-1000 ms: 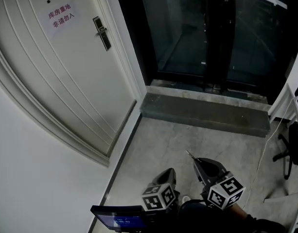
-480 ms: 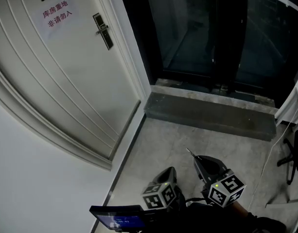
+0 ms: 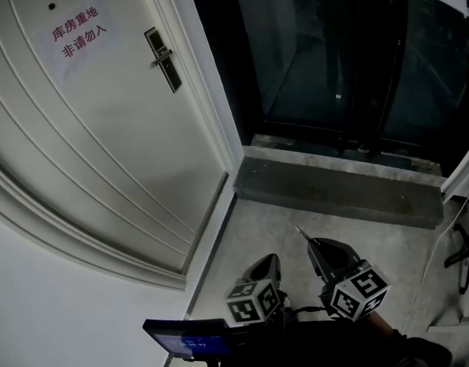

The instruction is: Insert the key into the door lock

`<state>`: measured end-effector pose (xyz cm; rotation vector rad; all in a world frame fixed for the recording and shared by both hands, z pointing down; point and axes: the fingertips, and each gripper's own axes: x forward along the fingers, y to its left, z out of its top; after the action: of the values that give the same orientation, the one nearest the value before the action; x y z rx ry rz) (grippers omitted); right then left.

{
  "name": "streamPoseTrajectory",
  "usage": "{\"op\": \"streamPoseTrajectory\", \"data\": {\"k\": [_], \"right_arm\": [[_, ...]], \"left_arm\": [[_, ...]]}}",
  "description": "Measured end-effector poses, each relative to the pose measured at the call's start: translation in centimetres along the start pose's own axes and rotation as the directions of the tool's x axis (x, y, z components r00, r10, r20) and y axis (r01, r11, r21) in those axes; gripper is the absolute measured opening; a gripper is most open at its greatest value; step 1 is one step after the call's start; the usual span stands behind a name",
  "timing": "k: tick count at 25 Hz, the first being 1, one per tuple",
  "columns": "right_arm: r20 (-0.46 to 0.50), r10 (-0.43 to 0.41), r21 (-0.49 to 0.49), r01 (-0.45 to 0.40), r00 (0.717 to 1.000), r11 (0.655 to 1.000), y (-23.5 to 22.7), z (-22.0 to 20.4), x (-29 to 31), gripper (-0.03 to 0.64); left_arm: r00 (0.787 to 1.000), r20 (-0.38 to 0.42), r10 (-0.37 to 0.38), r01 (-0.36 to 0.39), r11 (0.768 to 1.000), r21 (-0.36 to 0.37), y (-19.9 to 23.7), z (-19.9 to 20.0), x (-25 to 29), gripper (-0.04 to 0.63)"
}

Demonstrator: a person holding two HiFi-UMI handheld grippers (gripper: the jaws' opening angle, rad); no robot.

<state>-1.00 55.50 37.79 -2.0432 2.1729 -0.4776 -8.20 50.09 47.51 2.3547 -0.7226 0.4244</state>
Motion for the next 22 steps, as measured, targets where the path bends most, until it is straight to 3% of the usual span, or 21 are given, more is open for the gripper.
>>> {"op": "streamPoseTrajectory", "data": {"k": [13, 22], "right_arm": [[-0.037, -0.017, 0.005, 0.017, 0.999, 1.000, -2.3, 1.1, 9.2, 0.012], [-0.079, 0.069, -0.032, -0.072, 0.995, 0.997, -6.9, 3.2, 16.1, 0.012]], "left_arm": [[0.999, -0.040, -0.018, 0.018, 1.000, -0.013, 4.7, 5.3, 6.7, 0.000], [0.998, -0.014, 0.061, -0.062, 0.995, -0.077, 7.5, 9.2, 12.5, 0.000]]}}
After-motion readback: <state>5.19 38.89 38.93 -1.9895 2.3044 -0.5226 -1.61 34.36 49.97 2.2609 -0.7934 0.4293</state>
